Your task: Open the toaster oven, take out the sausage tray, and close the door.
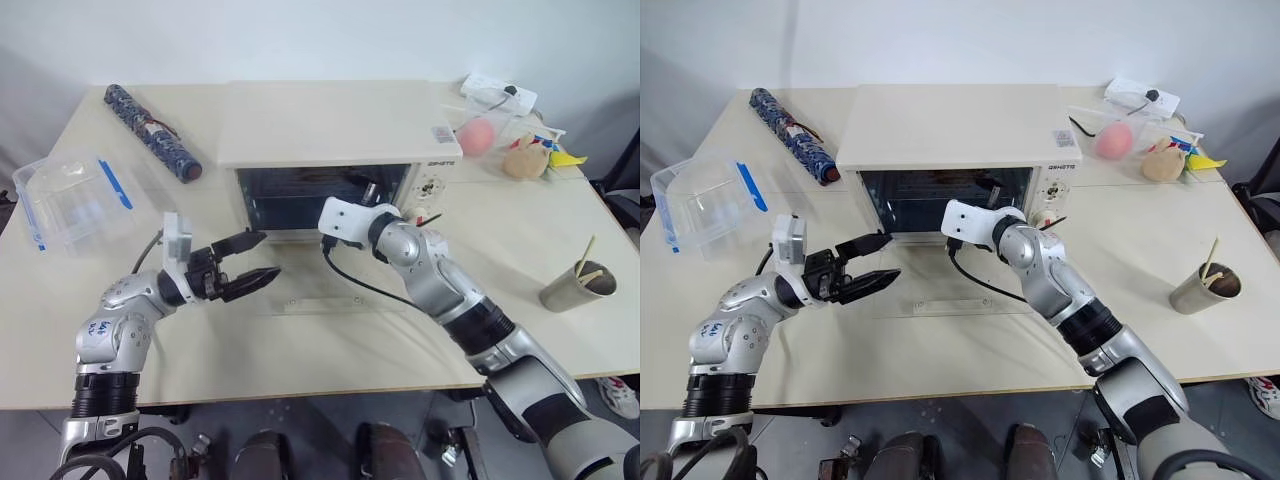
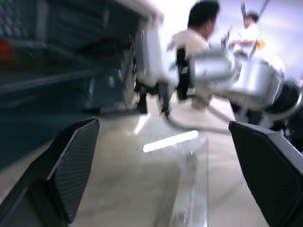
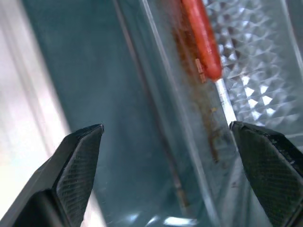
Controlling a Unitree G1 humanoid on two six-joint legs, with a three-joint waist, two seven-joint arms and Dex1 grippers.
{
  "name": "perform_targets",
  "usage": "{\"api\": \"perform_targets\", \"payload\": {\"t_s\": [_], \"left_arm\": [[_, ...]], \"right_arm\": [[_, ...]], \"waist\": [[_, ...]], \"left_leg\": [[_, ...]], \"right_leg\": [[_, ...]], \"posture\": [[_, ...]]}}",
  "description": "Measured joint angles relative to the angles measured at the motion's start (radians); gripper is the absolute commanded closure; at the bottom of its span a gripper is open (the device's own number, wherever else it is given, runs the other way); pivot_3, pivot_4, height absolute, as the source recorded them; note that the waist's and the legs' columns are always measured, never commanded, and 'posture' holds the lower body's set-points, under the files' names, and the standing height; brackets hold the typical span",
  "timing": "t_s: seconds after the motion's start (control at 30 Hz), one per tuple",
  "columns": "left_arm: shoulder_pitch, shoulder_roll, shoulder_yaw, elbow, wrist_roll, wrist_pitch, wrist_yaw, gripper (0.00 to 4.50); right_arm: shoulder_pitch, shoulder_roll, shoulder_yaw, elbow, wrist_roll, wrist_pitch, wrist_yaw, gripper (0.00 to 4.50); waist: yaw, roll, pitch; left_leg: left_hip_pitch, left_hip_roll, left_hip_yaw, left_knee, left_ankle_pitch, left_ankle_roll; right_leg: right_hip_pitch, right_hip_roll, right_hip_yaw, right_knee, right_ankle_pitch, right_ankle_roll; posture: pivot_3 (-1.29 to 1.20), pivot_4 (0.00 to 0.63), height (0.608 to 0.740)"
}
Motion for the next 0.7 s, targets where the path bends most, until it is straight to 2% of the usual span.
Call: {"api": "perform_targets", "payload": {"t_s": [0.27, 0.4, 0.7], "left_arm": [[-0.016, 0.002, 0.004, -0.015, -0.019, 0.035, 0.045, 0.0], [-0.08, 0.001, 0.003, -0.007, -0.024, 0.052, 0.064, 0.0], [-0.205, -0.015, 0.012, 0.07, -0.054, 0.108, 0.121, 0.0]], "right_arm": [[0.0, 0.009, 0.0, 0.034, -0.071, -0.069, -0.005, 3.11], [0.0, 0.005, -0.004, 0.033, -0.116, -0.111, -0.026, 4.44], [0.029, -0.01, -0.009, 0.005, -0.184, -0.181, -0.019, 4.47]], "waist": [[-0.002, 0.0, 0.0], [-0.001, 0.0, 0.0], [-0.009, 0.0, 0.0]], "left_leg": [[0.0, 0.0, 0.0, 0.0, 0.0, 0.0], [0.0, 0.0, 0.0, 0.0, 0.0, 0.0], [0.0, 0.0, 0.0, -0.001, 0.0, 0.0]], "right_leg": [[0.0, 0.0, 0.0, 0.0, 0.0, 0.0], [0.0, 0.0, 0.0, 0.0, 0.0, 0.0], [0.0, 0.0, 0.0, 0.0, 0.0, 0.0]], "posture": [[0.0, 0.15, 0.74], [0.0, 0.15, 0.74], [0.0, 0.15, 0.74]]}}
